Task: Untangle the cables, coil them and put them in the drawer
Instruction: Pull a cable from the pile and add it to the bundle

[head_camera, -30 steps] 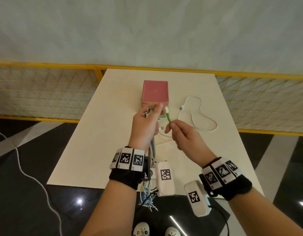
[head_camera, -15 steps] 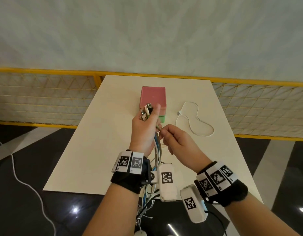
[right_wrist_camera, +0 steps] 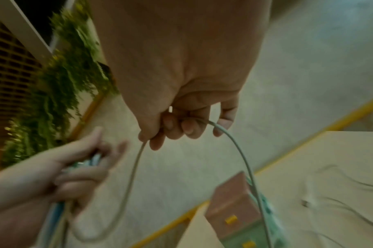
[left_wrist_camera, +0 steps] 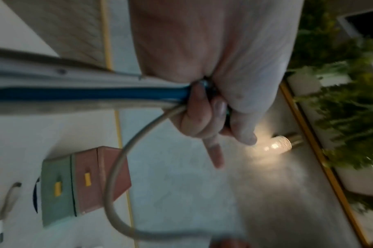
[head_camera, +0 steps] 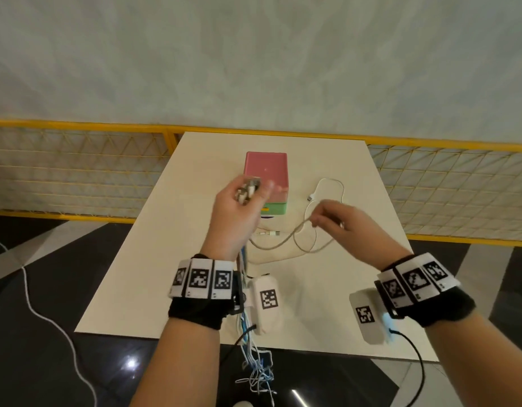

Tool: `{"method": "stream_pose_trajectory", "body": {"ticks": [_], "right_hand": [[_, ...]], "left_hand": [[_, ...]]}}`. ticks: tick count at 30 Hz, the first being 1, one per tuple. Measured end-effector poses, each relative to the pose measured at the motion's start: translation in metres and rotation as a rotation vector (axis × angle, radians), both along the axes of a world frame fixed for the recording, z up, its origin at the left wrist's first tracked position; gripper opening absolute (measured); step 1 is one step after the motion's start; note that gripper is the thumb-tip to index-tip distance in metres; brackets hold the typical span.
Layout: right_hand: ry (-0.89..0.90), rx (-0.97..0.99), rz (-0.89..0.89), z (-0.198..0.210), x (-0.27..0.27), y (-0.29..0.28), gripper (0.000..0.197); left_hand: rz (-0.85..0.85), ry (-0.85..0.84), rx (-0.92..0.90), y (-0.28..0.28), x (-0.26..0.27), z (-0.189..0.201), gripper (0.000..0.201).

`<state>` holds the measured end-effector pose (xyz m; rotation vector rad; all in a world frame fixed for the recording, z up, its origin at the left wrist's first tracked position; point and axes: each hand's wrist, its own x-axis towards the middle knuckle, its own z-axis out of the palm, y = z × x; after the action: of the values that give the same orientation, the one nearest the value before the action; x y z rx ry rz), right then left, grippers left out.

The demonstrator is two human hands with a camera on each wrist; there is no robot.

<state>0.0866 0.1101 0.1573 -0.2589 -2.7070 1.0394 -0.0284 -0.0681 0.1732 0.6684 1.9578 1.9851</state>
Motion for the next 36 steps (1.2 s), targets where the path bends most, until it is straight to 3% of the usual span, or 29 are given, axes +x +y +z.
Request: {"method": "stream_pose_trajectory", "body": {"ticks": [3,5,10,13,16,21,23,27,29,31,34,36], "right_hand": [[0.130,0.014,0.027,0.027,-0.014,-0.008,0.013],[0.106,0.041,0.035,0.035,-0.017,-0.004,0.014],[-0.105,0.005,-0.069,0.026,0.003,0.030,0.025],[-0.138,-0.036,-0.107,0.022,0.006,0.032,0.022],[-0.130,0.058,-0.064,0.030,-0.001,0.019,0.020],[0.067,0.222,0.071,0.048,-0.005,-0.003,0.018],[0.109,0.168,0.060,0.050,0.000,0.002,0.018],[0.025,0.164,-0.008,0.039,0.017,0.018,0.016],[-0.013,0.153,-0.017,0.034,0.023,0.017,0.016],[-0.006,0.176,-0.002,0.035,0.023,0.010,0.015],[0.119,0.253,0.083,0.047,0.017,-0.009,0.014],[0.206,0.272,0.120,0.056,0.013,-0.018,0.014]], "left_hand": [[-0.210,0.021,-0.156,0.016,0.014,0.005,0.014],[-0.239,0.002,-0.187,0.017,0.012,0.007,0.019],[0.368,0.094,-0.114,-0.008,-0.022,0.002,0.008],[0.461,0.200,-0.187,-0.008,-0.023,-0.005,0.009],[0.339,0.298,-0.098,0.008,-0.005,0.000,0.014],[-0.130,0.246,-0.203,0.025,0.019,0.009,0.016],[-0.119,0.215,-0.178,0.018,0.020,0.015,0.014],[0.222,0.228,-0.050,-0.006,0.007,0.024,0.011],[0.315,0.304,-0.092,-0.014,-0.001,0.021,0.011],[0.253,0.350,-0.120,-0.014,0.004,0.021,0.013],[-0.051,0.296,-0.119,-0.005,0.029,0.024,0.023],[-0.161,0.338,-0.199,0.000,0.039,0.023,0.019]]}}
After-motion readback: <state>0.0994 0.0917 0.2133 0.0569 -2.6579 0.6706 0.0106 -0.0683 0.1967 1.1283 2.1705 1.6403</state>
